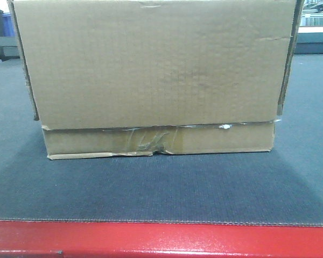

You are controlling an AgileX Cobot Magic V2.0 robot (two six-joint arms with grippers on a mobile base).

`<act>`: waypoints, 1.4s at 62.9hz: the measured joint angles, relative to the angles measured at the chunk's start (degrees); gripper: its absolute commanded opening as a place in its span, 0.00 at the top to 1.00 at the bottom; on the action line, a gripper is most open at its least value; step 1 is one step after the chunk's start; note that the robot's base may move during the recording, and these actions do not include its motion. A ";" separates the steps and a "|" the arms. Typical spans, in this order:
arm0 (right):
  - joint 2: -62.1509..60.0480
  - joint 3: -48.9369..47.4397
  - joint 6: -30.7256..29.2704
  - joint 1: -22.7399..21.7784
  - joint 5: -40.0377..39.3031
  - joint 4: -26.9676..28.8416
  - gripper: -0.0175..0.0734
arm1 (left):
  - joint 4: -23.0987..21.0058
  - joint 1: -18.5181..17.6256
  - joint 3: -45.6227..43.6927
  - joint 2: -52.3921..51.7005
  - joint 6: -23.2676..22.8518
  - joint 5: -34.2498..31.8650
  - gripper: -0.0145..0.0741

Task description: Grab carton from right shelf to conveyor

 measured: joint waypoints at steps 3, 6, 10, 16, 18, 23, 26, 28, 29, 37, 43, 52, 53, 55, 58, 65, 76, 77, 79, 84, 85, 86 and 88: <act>-1.88 2.36 -0.77 -0.66 -0.54 0.68 0.87 | 0.00 0.00 0.00 0.00 0.00 0.00 0.82; -3.27 4.64 -1.06 -1.07 -1.01 1.19 0.87 | 0.00 0.00 0.00 0.00 0.00 0.00 0.82; -5.45 8.24 -1.28 -1.10 -1.75 1.36 0.87 | 0.00 0.00 0.00 0.00 0.00 0.00 0.82; -9.38 13.71 -1.37 -1.10 -3.17 1.63 0.87 | 0.00 0.00 0.00 0.00 0.00 0.00 0.82; -10.66 15.19 -1.37 -1.10 -3.81 1.63 0.87 | 0.00 0.00 0.00 0.00 0.00 0.00 0.82; -13.97 19.53 -1.52 -1.10 -5.98 1.63 0.87 | 0.00 0.00 0.10 0.00 0.00 0.00 0.82; -14.37 20.95 -1.52 -1.10 -7.12 1.73 0.87 | 0.00 0.00 0.10 0.00 0.00 -0.11 0.82; -14.49 21.39 -1.52 -1.10 -7.54 1.73 0.87 | 0.00 0.00 0.10 0.00 0.00 -0.11 0.82; -14.59 21.41 -1.52 -1.10 -7.51 1.73 0.87 | 0.00 0.00 0.10 0.00 0.00 -0.11 0.82; -14.59 21.66 -1.52 -1.10 -7.95 1.85 0.87 | 0.00 0.00 0.10 -0.03 0.00 -0.11 0.82; -14.59 21.66 -1.52 -1.10 -8.08 1.85 0.87 | 0.00 0.00 0.10 -0.03 0.00 -0.11 0.82; -14.59 21.66 -1.52 -1.10 -8.17 1.85 0.87 | 0.00 0.00 0.10 -0.03 0.00 -0.11 0.82; -14.59 21.66 -1.52 -1.10 -8.17 1.85 0.87 | 0.00 0.00 0.10 -0.03 0.00 -0.11 0.82; -14.59 21.66 -1.63 -1.10 -8.17 1.85 0.87 | 0.00 0.00 0.10 -0.03 0.00 -0.11 0.82; -14.59 21.66 -1.63 -1.10 -8.17 1.85 0.87 | 0.00 0.00 0.10 -0.03 0.00 -0.11 0.82; -14.59 21.66 -1.63 -1.10 -8.17 1.95 0.87 | 0.00 0.00 0.10 -0.03 0.00 -0.11 0.82; -14.59 21.66 -1.63 -1.10 -8.17 1.95 0.87 | 0.00 0.00 0.10 -0.03 0.00 -0.11 0.82; -14.59 21.66 -1.63 -1.10 -8.17 1.95 0.87 | 0.00 0.00 0.10 -0.03 0.00 -0.11 0.82; -14.59 21.66 -1.63 -1.10 -8.17 1.95 0.87 | 0.00 0.00 0.10 -0.03 0.00 -0.11 0.82; -14.59 21.66 -1.63 -1.10 -8.28 1.95 0.87 | 0.00 0.00 0.10 -0.03 0.00 -0.11 0.82; -14.59 21.66 -1.63 -1.10 -8.21 1.95 0.87 | 0.00 0.00 0.10 -0.03 0.00 -0.11 0.82; -14.59 21.66 -1.63 -1.10 -8.21 1.95 0.87 | 0.00 0.00 0.10 -0.03 0.00 -0.11 0.82; -14.59 21.66 -1.63 -1.10 -8.21 1.95 0.87 | 0.00 0.00 0.10 -0.03 0.00 -0.11 0.82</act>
